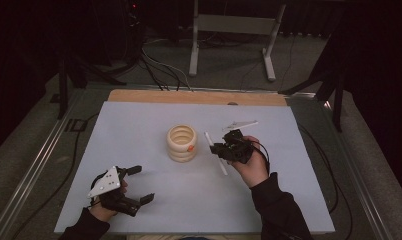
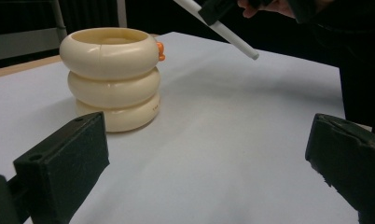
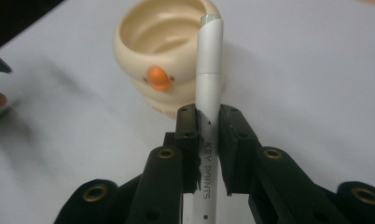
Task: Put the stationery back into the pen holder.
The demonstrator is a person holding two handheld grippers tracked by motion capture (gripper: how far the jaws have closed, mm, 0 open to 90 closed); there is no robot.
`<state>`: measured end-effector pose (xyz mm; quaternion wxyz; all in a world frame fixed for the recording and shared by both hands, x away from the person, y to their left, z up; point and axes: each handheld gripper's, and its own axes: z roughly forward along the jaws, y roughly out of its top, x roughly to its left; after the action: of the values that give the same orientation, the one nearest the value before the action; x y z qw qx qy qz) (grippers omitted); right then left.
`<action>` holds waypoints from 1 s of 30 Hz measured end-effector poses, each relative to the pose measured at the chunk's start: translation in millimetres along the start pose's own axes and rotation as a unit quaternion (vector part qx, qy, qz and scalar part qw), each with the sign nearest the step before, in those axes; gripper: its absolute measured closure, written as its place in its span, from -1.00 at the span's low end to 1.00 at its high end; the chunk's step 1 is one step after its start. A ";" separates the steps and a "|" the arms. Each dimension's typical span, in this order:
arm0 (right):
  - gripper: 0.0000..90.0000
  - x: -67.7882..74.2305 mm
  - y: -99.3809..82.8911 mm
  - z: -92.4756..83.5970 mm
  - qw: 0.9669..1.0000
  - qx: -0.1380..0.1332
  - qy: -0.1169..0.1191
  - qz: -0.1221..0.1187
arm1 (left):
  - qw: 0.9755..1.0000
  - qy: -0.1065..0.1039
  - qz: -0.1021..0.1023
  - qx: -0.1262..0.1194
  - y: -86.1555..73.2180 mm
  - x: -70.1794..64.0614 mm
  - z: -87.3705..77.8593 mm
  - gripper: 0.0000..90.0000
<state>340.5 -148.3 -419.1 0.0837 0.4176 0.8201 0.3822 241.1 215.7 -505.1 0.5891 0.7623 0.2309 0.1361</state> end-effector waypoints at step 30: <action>0.74 18.5 29.2 0.7 0.995 -0.085 0.043 -0.012 | 1.000 -0.001 0.002 -0.003 1.9 -2.0 -0.6 -1.00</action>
<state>347.2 -123.6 -395.9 0.0877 0.3825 0.7925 0.4668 239.5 214.9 -503.0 0.5912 0.7611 0.2288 0.1373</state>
